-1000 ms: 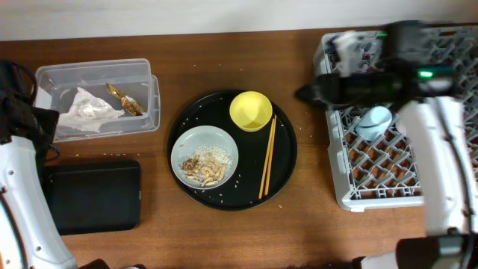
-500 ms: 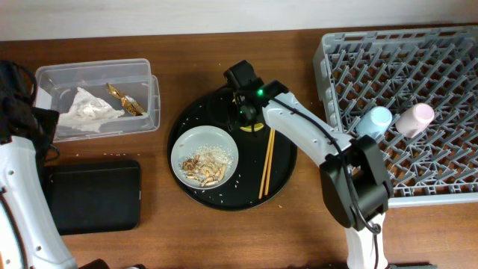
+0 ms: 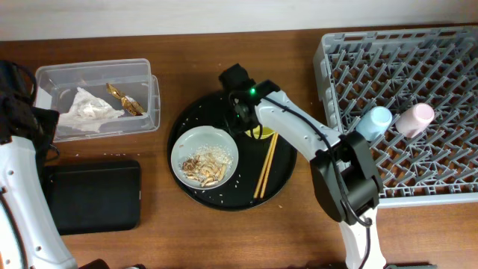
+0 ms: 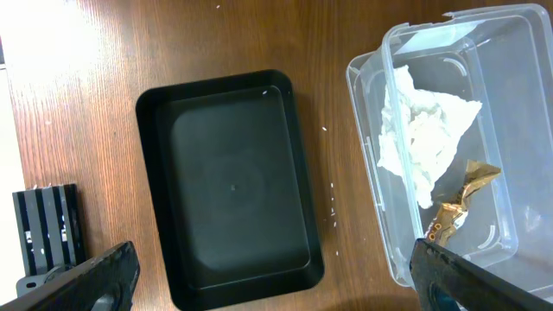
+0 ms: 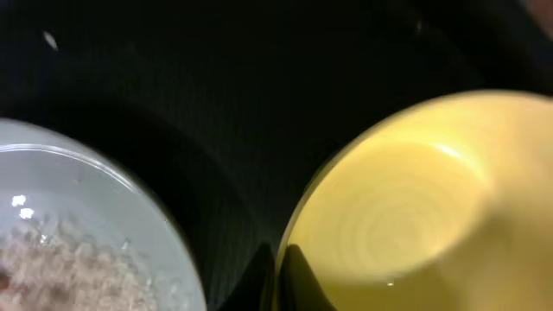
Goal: Sort waste into correct bins and load items into the dishwasher rack
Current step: 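Carry the yellow bowl to the rack's right edge and release it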
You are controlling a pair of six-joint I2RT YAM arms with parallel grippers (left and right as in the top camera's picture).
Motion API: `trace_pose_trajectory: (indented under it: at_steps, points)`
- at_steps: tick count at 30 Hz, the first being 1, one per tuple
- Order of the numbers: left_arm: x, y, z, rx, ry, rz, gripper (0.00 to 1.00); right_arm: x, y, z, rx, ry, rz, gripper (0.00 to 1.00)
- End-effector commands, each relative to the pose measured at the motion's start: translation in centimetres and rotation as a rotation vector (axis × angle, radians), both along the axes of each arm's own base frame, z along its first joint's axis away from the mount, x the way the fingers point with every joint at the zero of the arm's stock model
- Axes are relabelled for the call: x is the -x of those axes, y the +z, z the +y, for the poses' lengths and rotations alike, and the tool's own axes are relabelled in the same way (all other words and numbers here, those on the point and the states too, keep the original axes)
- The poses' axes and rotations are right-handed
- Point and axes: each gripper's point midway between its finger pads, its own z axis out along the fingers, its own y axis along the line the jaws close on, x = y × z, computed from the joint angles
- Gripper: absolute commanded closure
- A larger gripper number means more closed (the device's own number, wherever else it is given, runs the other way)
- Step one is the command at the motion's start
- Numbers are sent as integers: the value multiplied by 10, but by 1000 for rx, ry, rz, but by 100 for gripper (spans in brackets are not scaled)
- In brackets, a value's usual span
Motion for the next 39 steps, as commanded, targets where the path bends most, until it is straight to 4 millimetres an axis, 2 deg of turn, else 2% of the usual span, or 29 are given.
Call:
trace_pose_trajectory:
  at_steps: [1, 3, 4, 5, 6, 7, 8, 9, 11, 13, 14, 15, 16, 17, 18, 20, 21, 23, 24, 28, 35, 39]
  points:
    - [2, 3, 1, -7, 13, -9, 1, -21, 69, 0, -75, -69, -80, 96]
    - [2, 3, 1, -7, 13, -9, 1, -28, 111, -12, -93, -96, -113, 96]
    - [2, 3, 1, -7, 13, -9, 1, -37, 146, -35, -105, -142, -140, 96]
    - [2, 3, 1, -7, 13, -9, 1, -45, 187, -76, -117, -222, -174, 96]
    - [2, 3, 1, -7, 13, -9, 1, -49, 213, -117, -130, -301, -191, 96]
    - [2, 3, 1, -7, 13, -9, 1, -49, 224, -144, -131, -352, -194, 96]
    - [2, 3, 1, -7, 13, -9, 1, -45, 235, -199, -101, -434, -190, 96]
    - [2, 3, 1, -7, 13, -9, 1, -38, 231, -258, -63, -528, -158, 96]
    - [2, 3, 1, -7, 13, -9, 1, -8, 217, -387, -25, -810, -86, 96]
    - [2, 3, 1, -7, 13, -9, 1, 16, 213, -472, -13, -1006, -111, 96]
    - [2, 3, 1, -7, 13, -9, 1, 29, 208, -505, -32, -1084, -117, 96]
    - [2, 3, 1, -7, 13, -9, 1, 34, 200, -521, -134, -1118, -118, 96]
    - [2, 3, 1, -7, 13, -9, 1, 29, 196, -523, -209, -1062, -137, 96]
    - [2, 3, 1, -7, 13, -9, 1, 11, 195, -515, -331, -821, -221, 96]
    - [2, 3, 1, -7, 13, -9, 1, 2, 195, -507, -444, -682, -288, 96]
    - [2, 3, 1, -7, 13, -9, 1, -4, 207, -495, -740, -476, -459, 96]
    - [2, 3, 1, -7, 13, -9, 1, 0, 210, -495, -820, -411, -527, 96]
    - [2, 3, 1, -7, 13, -9, 1, 6, 196, -507, -891, -411, -573, 96]
    - [2, 3, 1, -7, 13, -9, 1, 9, 182, -512, -904, -438, -560, 96]
    - [2, 3, 1, -7, 13, -9, 1, 9, 151, -514, -952, -477, -507, 96]
    - [2, 3, 1, -7, 13, -9, 1, 7, 145, -516, -945, -472, -515, 96]
    - [2, 3, 1, -7, 13, -10, 1, 3, 125, -515, -1013, -482, -487, 96]
